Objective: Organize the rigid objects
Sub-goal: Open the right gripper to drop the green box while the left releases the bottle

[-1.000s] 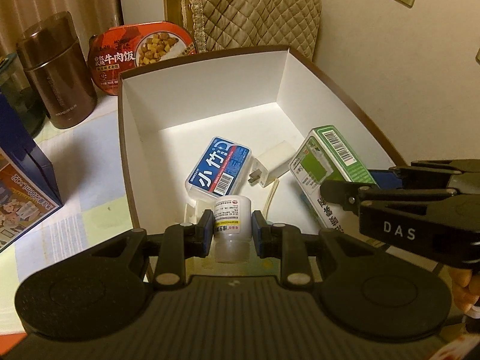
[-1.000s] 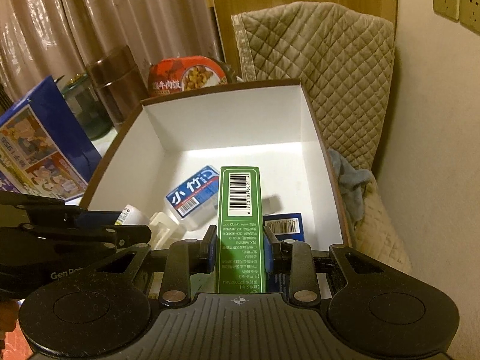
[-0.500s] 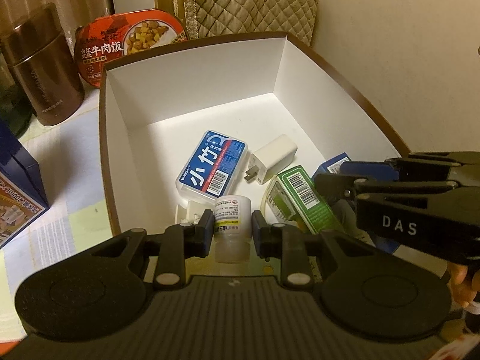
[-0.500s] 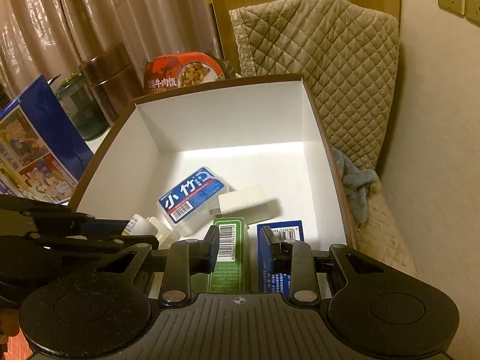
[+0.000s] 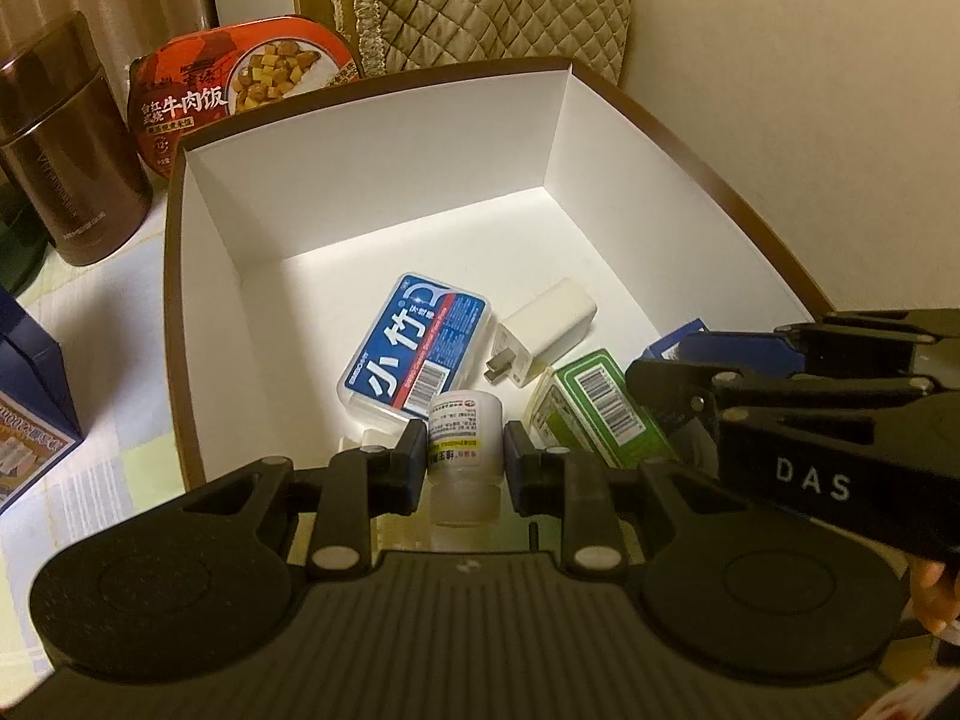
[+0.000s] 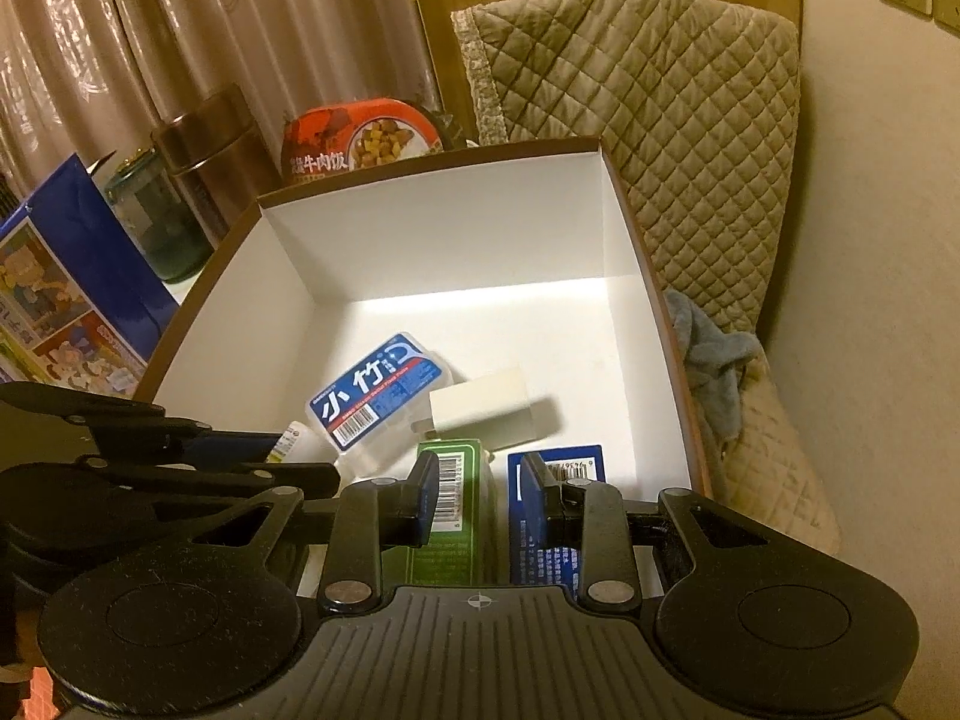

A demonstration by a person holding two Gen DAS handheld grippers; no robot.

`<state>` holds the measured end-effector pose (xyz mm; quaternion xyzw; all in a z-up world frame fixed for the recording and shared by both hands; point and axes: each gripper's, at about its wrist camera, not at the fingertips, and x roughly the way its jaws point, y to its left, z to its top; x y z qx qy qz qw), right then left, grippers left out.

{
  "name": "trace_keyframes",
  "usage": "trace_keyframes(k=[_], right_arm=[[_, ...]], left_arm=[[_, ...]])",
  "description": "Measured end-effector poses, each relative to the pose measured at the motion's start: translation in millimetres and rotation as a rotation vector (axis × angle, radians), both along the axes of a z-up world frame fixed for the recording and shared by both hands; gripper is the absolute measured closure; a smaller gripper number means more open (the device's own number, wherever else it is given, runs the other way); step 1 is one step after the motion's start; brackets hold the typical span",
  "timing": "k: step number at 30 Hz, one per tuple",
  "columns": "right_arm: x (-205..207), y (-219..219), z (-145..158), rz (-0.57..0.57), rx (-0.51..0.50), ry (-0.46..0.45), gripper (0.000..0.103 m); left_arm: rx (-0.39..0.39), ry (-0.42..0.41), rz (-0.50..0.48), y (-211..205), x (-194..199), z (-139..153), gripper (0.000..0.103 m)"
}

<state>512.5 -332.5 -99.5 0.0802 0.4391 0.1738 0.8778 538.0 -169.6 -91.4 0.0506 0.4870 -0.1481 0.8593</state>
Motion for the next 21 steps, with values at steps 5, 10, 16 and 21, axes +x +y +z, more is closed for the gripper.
trace_keyframes(k=[5,10,16,21], right_arm=[[1,1,0,0.005,-0.003,-0.003,0.076],[-3,1,3,0.022,-0.013,-0.003,0.075],[-10,2,8,0.048,-0.006,-0.016,0.062],[-20,2,13,0.055,-0.011,-0.020,0.053]], left_arm=[[-0.007,-0.027,-0.006,-3,3,2,0.069],[-0.009,-0.025,-0.002,2,-1,3,0.064],[-0.020,-0.029,0.008,9,-8,9,0.063],[-0.032,-0.046,0.017,12,-18,20,0.061]])
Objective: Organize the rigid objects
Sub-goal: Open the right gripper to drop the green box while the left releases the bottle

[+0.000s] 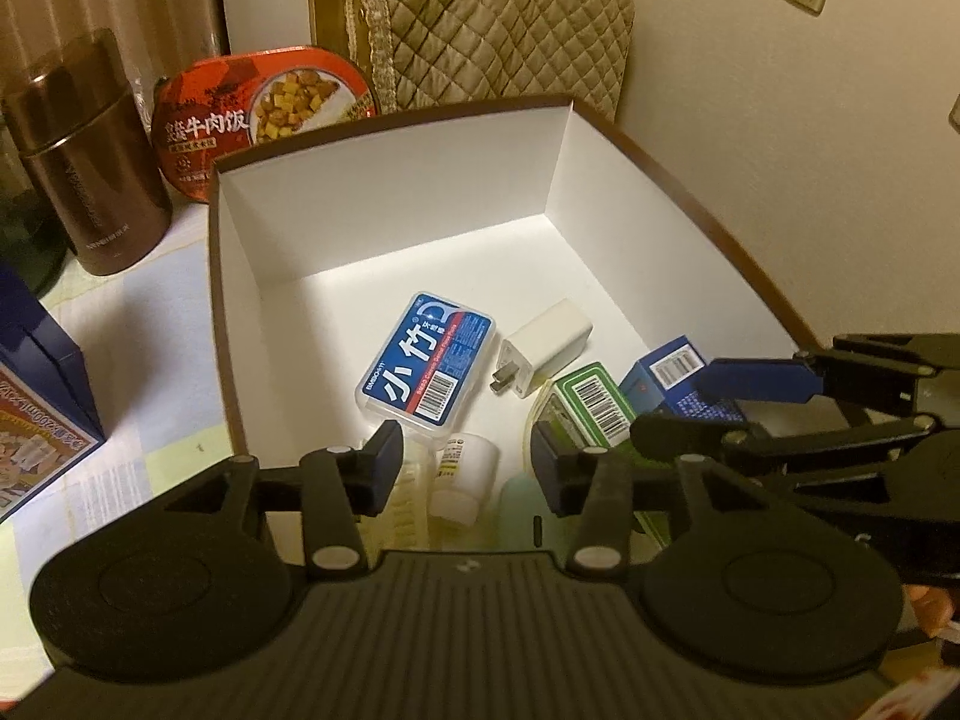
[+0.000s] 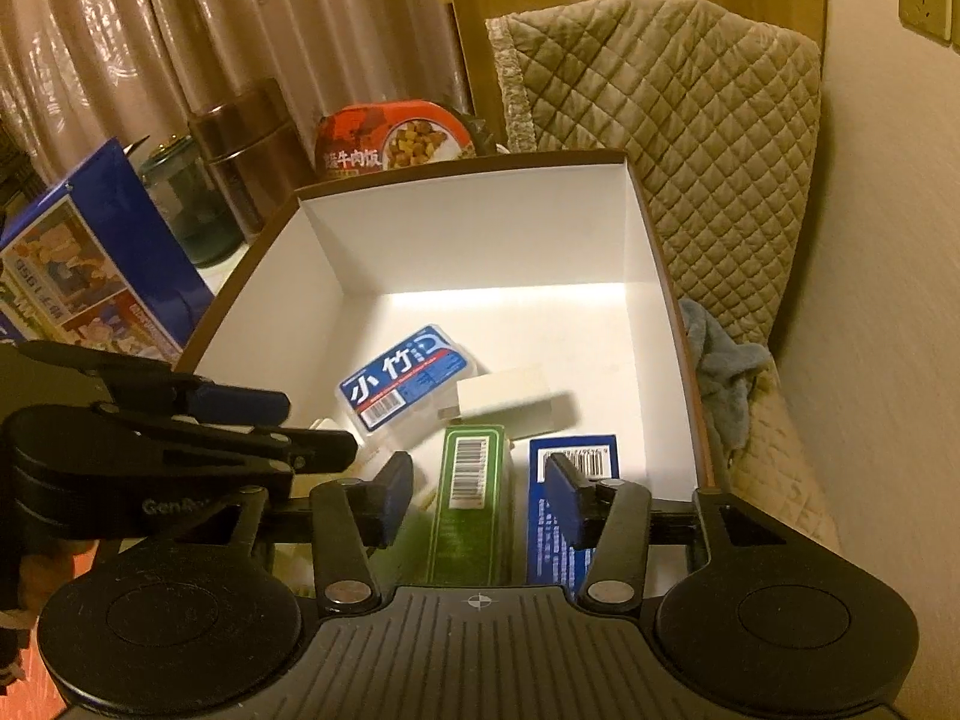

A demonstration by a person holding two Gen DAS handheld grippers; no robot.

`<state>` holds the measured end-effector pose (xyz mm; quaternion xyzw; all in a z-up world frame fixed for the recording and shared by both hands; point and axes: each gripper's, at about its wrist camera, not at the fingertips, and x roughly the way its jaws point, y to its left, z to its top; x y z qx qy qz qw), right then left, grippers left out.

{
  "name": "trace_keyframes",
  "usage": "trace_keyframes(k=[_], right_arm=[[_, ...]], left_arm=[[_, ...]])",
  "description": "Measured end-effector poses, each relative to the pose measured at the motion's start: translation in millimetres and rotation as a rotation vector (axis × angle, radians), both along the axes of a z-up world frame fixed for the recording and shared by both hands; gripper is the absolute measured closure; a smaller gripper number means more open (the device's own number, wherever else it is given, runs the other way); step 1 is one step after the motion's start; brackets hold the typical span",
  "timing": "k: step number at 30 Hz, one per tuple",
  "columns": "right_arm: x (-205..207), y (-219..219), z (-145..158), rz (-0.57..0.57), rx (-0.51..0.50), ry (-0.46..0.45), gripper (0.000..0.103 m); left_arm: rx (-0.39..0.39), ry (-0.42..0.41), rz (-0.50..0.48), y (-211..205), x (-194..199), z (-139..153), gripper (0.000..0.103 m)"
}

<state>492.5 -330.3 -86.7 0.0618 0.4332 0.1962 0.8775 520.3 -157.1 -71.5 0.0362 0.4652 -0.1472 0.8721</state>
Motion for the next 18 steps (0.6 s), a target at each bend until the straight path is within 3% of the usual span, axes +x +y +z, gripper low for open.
trace_keyframes(k=[9,18], right_arm=[[-23,-11,11,-0.029,0.015,-0.002,0.041],[-46,-18,25,-0.057,0.034,-0.012,0.035]], left_arm=[[-0.028,-0.032,0.017,8,-28,23,0.059],[-0.018,-0.048,0.058,17,-61,45,0.058]])
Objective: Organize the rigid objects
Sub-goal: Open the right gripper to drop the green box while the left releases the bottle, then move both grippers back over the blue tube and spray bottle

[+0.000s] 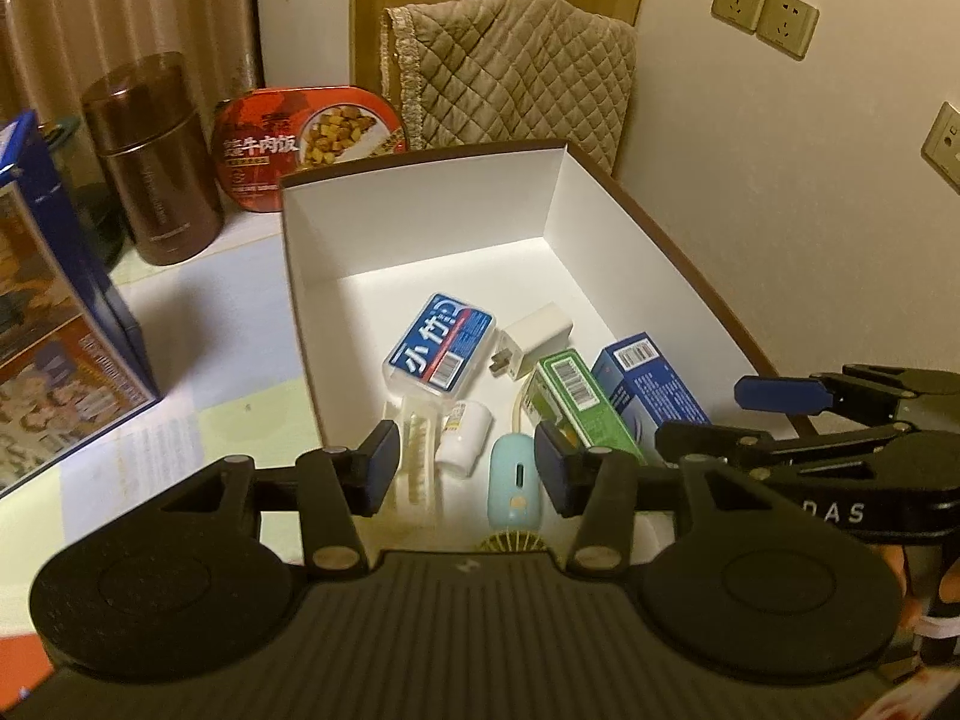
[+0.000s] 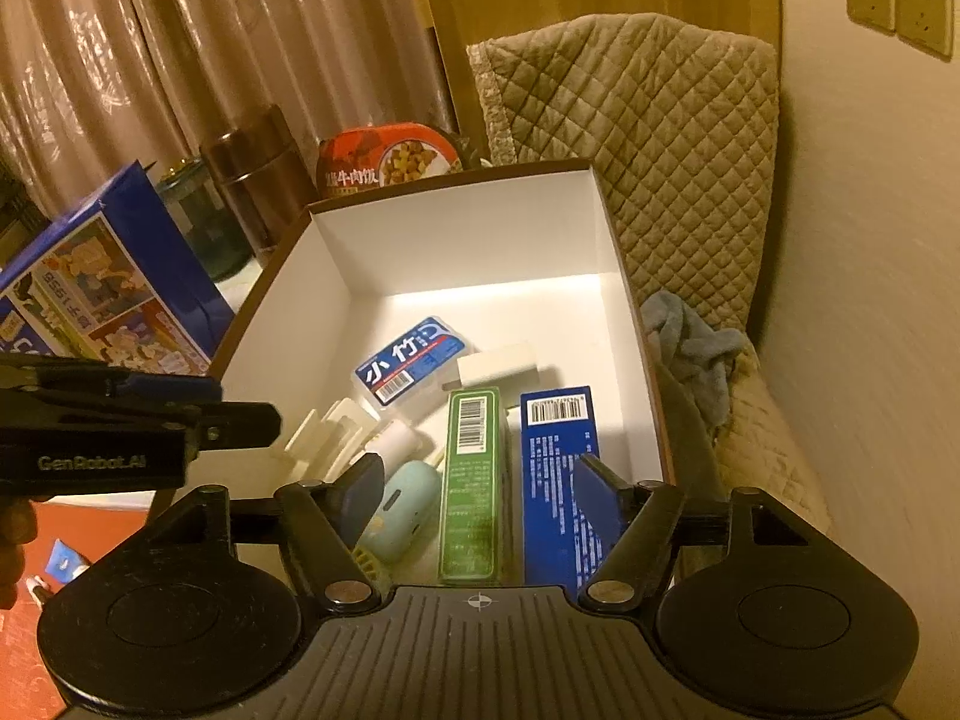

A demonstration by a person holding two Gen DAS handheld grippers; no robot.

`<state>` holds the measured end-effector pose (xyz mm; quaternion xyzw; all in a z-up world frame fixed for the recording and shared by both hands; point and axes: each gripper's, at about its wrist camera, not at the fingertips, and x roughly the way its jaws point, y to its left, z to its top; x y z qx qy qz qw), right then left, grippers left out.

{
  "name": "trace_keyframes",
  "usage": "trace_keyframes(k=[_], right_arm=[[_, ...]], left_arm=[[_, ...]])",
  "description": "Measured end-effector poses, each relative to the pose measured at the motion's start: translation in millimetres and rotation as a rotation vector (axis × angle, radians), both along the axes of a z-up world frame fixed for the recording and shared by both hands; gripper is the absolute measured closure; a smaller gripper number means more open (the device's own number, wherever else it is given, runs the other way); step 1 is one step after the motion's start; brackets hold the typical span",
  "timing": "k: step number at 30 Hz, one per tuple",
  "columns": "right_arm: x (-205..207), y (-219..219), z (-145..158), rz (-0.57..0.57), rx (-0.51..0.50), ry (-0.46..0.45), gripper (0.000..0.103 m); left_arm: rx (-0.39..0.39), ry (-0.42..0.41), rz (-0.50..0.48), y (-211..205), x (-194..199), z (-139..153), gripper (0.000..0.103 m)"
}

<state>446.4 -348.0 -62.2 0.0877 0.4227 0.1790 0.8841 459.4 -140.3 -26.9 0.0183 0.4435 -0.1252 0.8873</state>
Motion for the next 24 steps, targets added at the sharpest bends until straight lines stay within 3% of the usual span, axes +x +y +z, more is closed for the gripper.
trace_keyframes(k=[24], right_arm=[[-74,14,33,0.039,0.028,-0.036,0.034]], left_arm=[[-0.022,-0.040,0.065,26,-93,34,0.058]])
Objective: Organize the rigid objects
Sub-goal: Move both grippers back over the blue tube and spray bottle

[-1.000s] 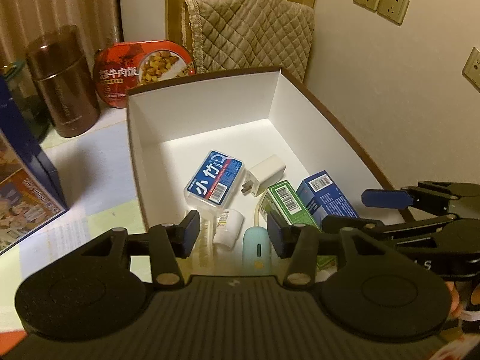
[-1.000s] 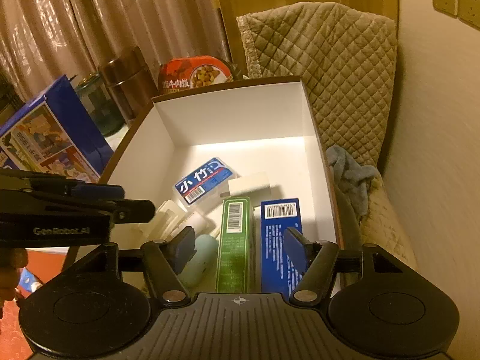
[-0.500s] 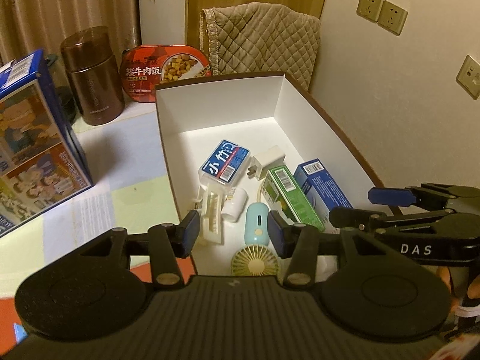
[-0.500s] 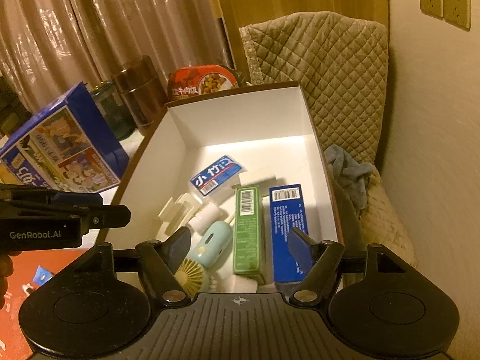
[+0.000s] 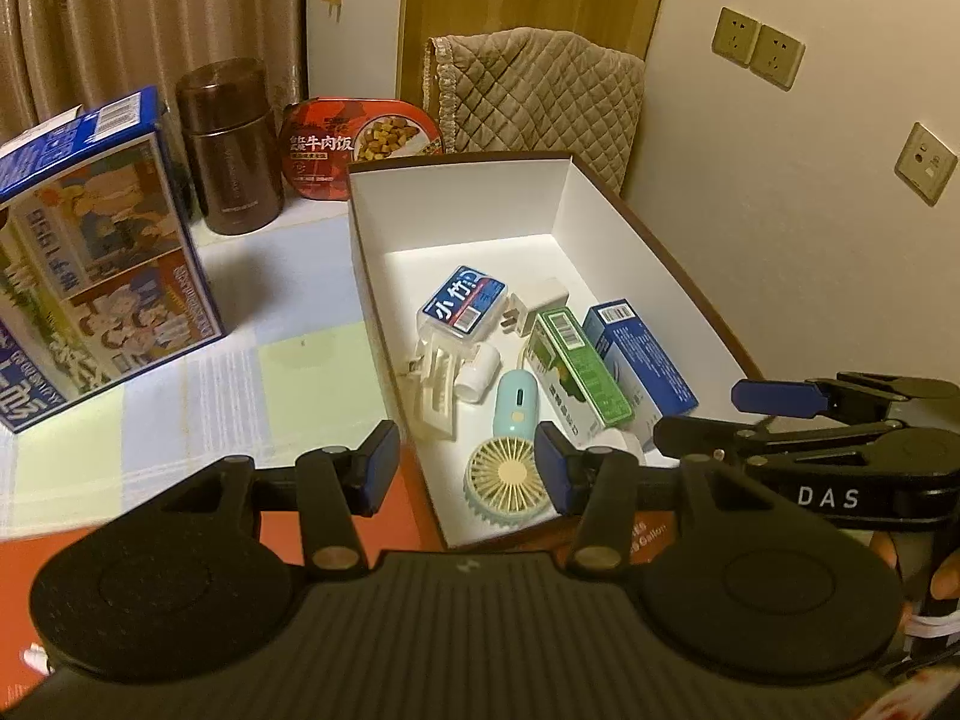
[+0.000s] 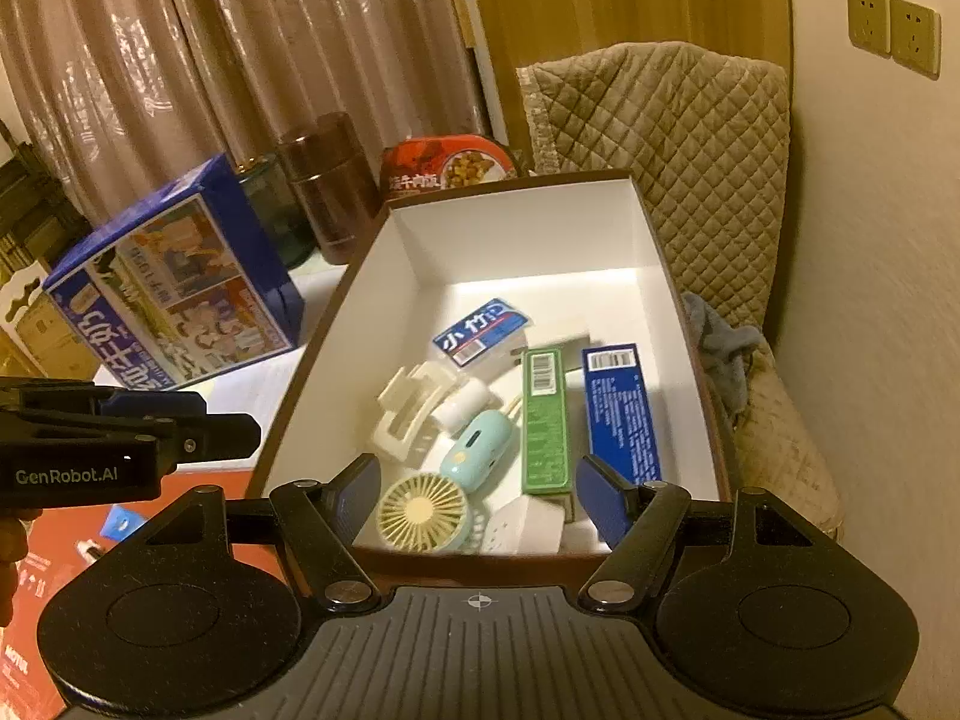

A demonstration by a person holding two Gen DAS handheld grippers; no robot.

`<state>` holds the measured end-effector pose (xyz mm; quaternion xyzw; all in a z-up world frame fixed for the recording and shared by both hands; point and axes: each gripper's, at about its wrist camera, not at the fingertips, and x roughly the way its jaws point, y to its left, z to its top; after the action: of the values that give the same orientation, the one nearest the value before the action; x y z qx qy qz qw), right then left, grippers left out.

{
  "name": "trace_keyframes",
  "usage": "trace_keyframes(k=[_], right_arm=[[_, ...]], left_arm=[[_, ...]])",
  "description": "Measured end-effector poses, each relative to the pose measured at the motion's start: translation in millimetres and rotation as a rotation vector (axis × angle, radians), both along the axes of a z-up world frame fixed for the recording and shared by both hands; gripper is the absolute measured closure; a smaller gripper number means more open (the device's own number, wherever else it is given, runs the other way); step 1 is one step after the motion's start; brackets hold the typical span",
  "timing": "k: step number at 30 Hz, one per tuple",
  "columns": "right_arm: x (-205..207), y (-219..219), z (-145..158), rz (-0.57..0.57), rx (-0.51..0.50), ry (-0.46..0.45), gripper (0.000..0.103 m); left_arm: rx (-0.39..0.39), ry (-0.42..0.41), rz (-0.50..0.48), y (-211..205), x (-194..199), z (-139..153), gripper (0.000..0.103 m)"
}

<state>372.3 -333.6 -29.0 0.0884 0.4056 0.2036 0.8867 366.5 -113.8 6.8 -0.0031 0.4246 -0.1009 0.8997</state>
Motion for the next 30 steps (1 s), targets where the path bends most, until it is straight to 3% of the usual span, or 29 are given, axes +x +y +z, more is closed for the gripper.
trace_keyframes(k=[16,30], right_arm=[[-57,43,4,0.093,0.003,0.007,0.034],[-82,96,-5,0.205,-0.004,0.038,0.034]], left_arm=[[-0.012,0.014,0.076,45,-68,1,0.058],[-0.022,0.063,0.181,98,-114,-14,0.058]])
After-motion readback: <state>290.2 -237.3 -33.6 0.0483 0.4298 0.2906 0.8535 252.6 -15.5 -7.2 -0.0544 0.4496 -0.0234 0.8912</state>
